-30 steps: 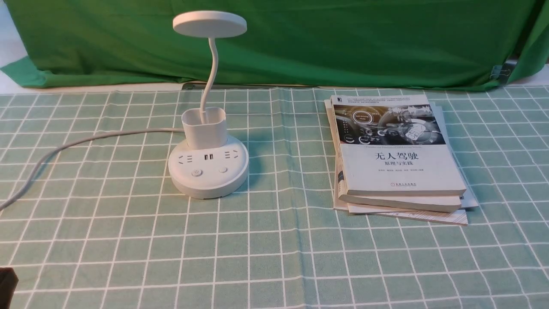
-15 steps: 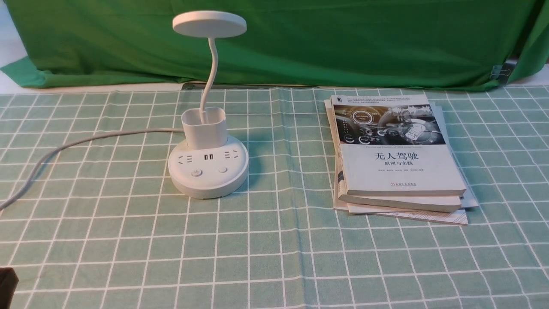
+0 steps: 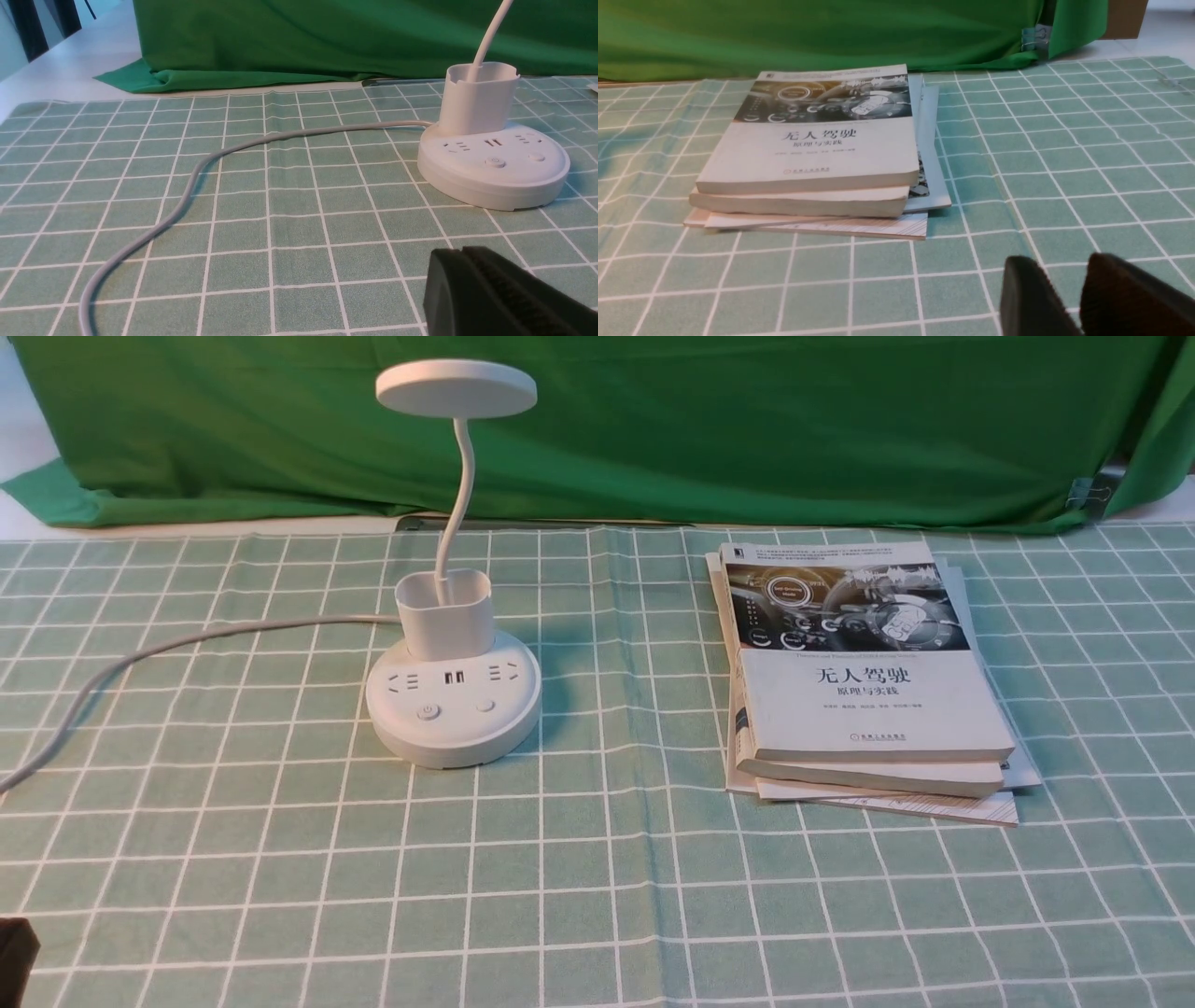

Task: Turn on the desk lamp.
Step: Use the left arm to press the button switch on the lamp holder

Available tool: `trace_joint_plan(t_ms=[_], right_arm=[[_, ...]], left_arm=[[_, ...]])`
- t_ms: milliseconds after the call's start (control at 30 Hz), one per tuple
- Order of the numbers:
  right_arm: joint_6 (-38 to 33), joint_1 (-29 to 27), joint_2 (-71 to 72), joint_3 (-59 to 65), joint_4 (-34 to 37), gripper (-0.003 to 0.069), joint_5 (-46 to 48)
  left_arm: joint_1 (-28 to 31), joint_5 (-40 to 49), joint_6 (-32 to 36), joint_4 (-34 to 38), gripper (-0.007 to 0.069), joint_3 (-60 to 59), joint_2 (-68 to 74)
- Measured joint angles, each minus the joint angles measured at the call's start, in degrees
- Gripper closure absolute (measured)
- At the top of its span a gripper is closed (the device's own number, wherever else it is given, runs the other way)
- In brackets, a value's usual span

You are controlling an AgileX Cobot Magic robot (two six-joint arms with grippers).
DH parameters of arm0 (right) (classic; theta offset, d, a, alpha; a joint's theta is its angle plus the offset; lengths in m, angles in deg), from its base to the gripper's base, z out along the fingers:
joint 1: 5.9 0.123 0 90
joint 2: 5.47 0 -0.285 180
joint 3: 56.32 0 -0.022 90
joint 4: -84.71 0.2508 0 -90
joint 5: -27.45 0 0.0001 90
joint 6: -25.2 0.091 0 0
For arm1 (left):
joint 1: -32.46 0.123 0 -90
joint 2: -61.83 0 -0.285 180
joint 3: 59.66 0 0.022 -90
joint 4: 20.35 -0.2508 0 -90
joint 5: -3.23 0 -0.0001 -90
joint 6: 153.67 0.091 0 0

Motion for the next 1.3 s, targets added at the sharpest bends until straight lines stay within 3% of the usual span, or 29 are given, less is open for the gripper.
trace_joint_plan(t_ms=[233,400,567,833,900,1067,1167,1300], right_arm=[[0.0,0.0,0.0,0.0,0.0,0.0418,-0.1],[0.0,0.0,0.0,0.0,0.0,0.0418,-0.1],[0.0,0.0,0.0,0.0,0.0,0.0418,-0.1],[0.0,0.0,0.0,0.0,0.0,0.0418,0.0],[0.0,0.0,0.0,0.0,0.0,0.0418,0.0],[0.0,0.0,0.0,0.0,0.0,0.0418,0.0],[0.0,0.0,0.0,0.0,0.0,0.0418,0.0],[0.0,0.0,0.0,0.0,0.0,0.0418,0.0]], left_arm=[[0.0,-0.2,2.5,-5.3,0.0603,0.0,0.0],[0.0,-4.2,2.4,-0.4,0.0603,0.0,0.0],[0.0,-18.4,2.4,5.1,0.0603,0.0,0.0],[0.0,-45.3,2.2,5.1,0.0603,0.0,0.0],[0.0,-53.7,-1.3,3.5,0.0603,0.0,0.0],[0.0,-64.6,-14.2,-0.5,0.0603,0.3,-0.1],[0.0,-58.6,-21.6,-1.9,0.0603,5.6,-0.1],[0.0,-36.8,-22.5,-2.8,0.0603,19.1,2.3]])
